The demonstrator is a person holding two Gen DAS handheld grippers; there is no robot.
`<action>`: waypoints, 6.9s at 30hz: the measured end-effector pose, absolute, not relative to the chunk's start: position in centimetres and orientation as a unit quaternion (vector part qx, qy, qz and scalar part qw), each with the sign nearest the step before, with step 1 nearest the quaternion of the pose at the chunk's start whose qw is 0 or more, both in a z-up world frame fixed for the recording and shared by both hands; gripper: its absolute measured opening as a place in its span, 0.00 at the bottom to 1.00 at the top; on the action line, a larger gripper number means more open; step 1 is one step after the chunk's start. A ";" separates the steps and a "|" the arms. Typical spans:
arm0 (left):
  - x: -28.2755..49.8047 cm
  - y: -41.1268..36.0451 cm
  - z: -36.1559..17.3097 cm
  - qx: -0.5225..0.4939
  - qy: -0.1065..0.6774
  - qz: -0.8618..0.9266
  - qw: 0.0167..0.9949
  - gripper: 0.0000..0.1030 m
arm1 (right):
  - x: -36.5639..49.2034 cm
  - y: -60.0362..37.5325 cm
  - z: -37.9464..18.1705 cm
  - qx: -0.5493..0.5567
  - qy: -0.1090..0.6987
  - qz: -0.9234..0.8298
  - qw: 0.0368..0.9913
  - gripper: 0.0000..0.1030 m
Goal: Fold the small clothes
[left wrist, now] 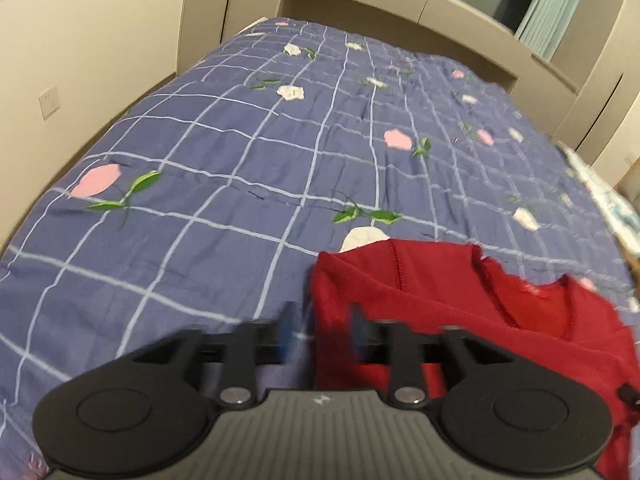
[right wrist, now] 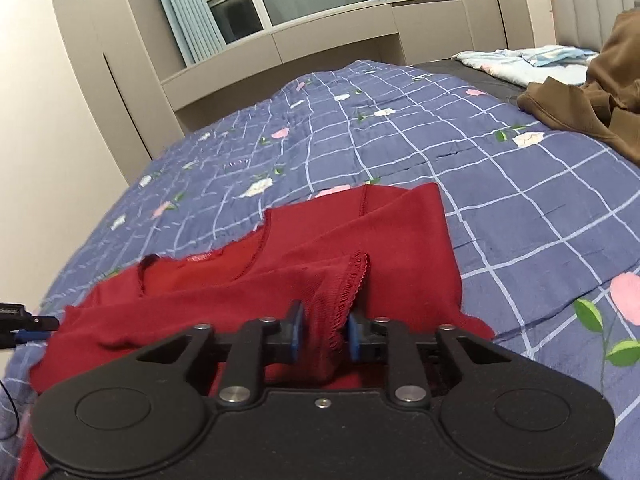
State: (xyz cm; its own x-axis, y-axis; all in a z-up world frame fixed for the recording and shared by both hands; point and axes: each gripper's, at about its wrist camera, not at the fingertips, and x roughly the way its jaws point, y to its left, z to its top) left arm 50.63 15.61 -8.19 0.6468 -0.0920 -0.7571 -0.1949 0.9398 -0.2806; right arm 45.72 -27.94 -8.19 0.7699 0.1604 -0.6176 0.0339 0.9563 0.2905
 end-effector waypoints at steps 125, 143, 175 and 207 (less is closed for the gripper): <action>17.5 11.3 -9.1 -0.280 0.547 -0.031 0.788 0.72 | 14.6 -34.8 -5.2 0.093 0.404 0.005 0.910 0.05; 17.3 11.9 -9.7 -0.312 0.555 -0.018 0.771 0.46 | 14.7 -34.9 -5.5 0.100 0.405 0.006 0.909 0.06; 18.9 10.0 -7.0 -0.212 0.533 -0.012 0.819 0.01 | 14.7 -34.6 -5.6 0.091 0.406 0.007 0.909 0.08; 14.5 8.9 -2.5 0.010 0.456 -0.031 0.889 0.79 | 10.8 -31.4 -2.6 -0.117 0.351 0.079 0.926 0.81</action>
